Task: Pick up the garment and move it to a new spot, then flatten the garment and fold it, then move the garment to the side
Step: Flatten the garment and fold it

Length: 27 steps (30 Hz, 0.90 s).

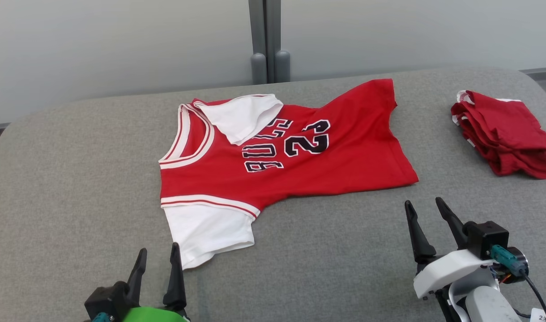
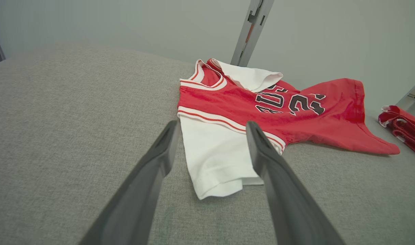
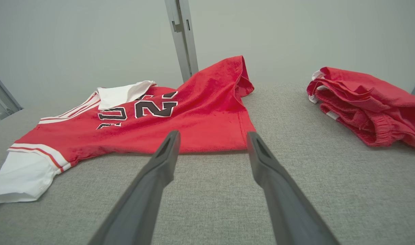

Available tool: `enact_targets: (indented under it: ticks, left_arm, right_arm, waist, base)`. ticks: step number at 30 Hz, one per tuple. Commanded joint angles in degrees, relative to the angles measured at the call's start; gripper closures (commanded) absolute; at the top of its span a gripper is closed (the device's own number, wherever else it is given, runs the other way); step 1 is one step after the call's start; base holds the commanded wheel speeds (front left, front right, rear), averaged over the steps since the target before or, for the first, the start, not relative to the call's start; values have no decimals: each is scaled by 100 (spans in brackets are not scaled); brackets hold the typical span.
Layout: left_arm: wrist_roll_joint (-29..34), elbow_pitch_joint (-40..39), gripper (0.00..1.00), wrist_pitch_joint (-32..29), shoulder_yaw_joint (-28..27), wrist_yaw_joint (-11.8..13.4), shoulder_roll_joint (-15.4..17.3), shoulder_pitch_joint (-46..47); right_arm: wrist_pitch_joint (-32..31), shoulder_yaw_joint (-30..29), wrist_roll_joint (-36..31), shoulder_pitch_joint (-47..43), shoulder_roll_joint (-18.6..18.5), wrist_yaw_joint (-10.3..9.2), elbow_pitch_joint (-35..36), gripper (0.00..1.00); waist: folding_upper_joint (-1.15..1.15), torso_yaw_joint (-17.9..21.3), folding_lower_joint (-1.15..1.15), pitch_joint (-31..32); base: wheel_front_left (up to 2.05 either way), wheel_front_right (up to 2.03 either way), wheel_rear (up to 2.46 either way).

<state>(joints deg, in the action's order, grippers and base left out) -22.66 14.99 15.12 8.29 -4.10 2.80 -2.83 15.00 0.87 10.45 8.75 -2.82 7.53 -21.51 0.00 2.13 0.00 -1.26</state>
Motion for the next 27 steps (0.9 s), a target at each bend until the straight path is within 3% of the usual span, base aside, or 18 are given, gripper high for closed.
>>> enact_targets:
  ticks: [1,7,10,19,27]
  left_arm:
    - [25,22,0,1,15,4,21,58]
    - [71,255,0,0,113,-29,21,173]
    - [-29,525,0,-207,175,74,21,270]
    - [-945,892,0,-1168,158,110,21,582]
    - [-1872,995,0,-1656,98,176,20,779]
  right_arm:
    - [25,-8,-67,-12,-17,-9,-11,0]
    - [25,-25,-123,51,-17,-9,-21,0]
    - [25,-45,-152,76,-17,-9,-27,0]
    - [25,-28,-221,155,-18,-9,-60,0]
    - [25,-85,-220,254,-18,-9,-71,0]
  waist:
    - [0,-1,0,-17]
    - [0,-4,0,-89]
    - [0,-1,0,-128]
    - [0,115,0,-325]
    - [0,280,0,-491]
  base:
    - [0,0,0]
    - [0,0,0]
    - [0,0,0]
    - [0,0,0]
    - [0,0,0]
